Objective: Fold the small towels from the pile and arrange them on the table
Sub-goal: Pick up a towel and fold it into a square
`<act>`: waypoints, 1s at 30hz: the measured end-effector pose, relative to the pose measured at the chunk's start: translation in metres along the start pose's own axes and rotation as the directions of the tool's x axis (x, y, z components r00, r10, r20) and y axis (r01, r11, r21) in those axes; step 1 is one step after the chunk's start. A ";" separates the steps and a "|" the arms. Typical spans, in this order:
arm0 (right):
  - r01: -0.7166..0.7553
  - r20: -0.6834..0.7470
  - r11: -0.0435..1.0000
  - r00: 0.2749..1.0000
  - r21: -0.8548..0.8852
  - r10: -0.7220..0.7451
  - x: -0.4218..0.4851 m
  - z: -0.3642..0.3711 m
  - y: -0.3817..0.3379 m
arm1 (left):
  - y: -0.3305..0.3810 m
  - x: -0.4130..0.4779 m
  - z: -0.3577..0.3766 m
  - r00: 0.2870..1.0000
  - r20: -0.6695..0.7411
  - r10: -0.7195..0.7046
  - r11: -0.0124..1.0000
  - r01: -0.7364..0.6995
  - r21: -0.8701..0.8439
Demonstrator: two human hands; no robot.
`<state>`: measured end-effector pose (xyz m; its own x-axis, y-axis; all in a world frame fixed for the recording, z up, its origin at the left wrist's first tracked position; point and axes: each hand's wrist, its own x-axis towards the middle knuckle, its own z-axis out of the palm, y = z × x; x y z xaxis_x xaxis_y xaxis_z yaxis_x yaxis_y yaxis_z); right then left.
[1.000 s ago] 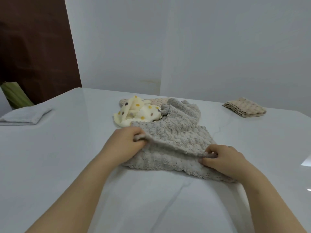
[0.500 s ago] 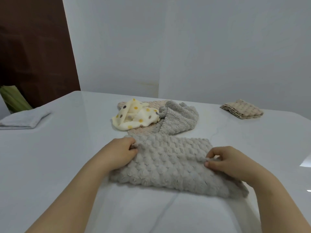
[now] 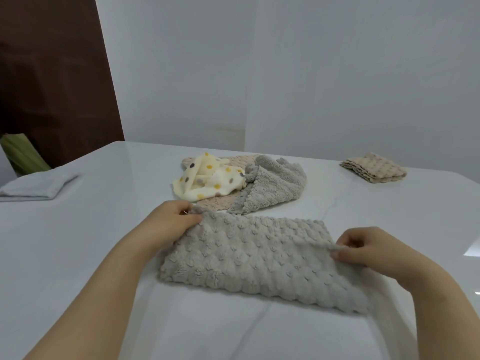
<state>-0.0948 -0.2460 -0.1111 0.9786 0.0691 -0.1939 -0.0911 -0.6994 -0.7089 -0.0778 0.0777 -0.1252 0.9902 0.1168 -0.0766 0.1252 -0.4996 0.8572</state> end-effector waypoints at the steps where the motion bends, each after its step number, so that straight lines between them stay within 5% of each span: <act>1: 0.047 -0.075 0.993 0.996 0.104 -0.039 0.001 0.000 0.000 | 0.000 0.000 -0.001 1.000 -0.018 0.011 0.998 -0.012 -0.069; 4: 0.197 -0.323 0.910 0.944 0.365 -0.075 0.008 0.005 -0.005 | 0.003 0.002 -0.001 0.992 -0.124 0.024 0.965 -0.055 -0.258; 7: 0.252 -0.472 0.932 0.875 0.261 -0.104 0.021 0.025 -0.007 | -0.005 0.007 0.009 0.961 -0.275 0.014 0.987 -0.057 -0.148; 11: 0.160 -0.378 0.986 0.916 0.040 -0.133 0.028 0.038 -0.001 | -0.014 0.009 0.020 0.971 -0.230 0.067 0.956 0.004 0.294; 17: 0.069 -0.183 0.997 0.981 0.036 -0.061 0.021 0.024 0.001 | -0.012 0.006 0.007 0.994 -0.112 -0.008 0.917 0.051 0.395; 24: 0.168 -0.355 0.840 0.934 0.516 0.030 0.016 0.023 -0.003 | -0.001 0.002 -0.002 0.991 -0.098 -0.087 0.978 0.066 -0.198; 27: 0.171 -0.443 0.931 0.896 0.323 -0.010 0.022 0.030 0.003 | -0.008 0.006 0.008 0.983 -0.149 -0.103 0.985 0.080 -0.154; 30: 0.092 -0.418 0.995 0.906 0.038 -0.068 0.028 0.035 0.009 | -0.016 0.011 0.015 0.975 -0.223 0.006 0.962 0.055 0.267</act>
<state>-0.0742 -0.2254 -0.1469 0.9697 -0.1877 0.1562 -0.0077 -0.6628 -0.7487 -0.0685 0.0743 -0.1472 0.9522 0.3024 0.0444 0.1916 -0.7036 0.6843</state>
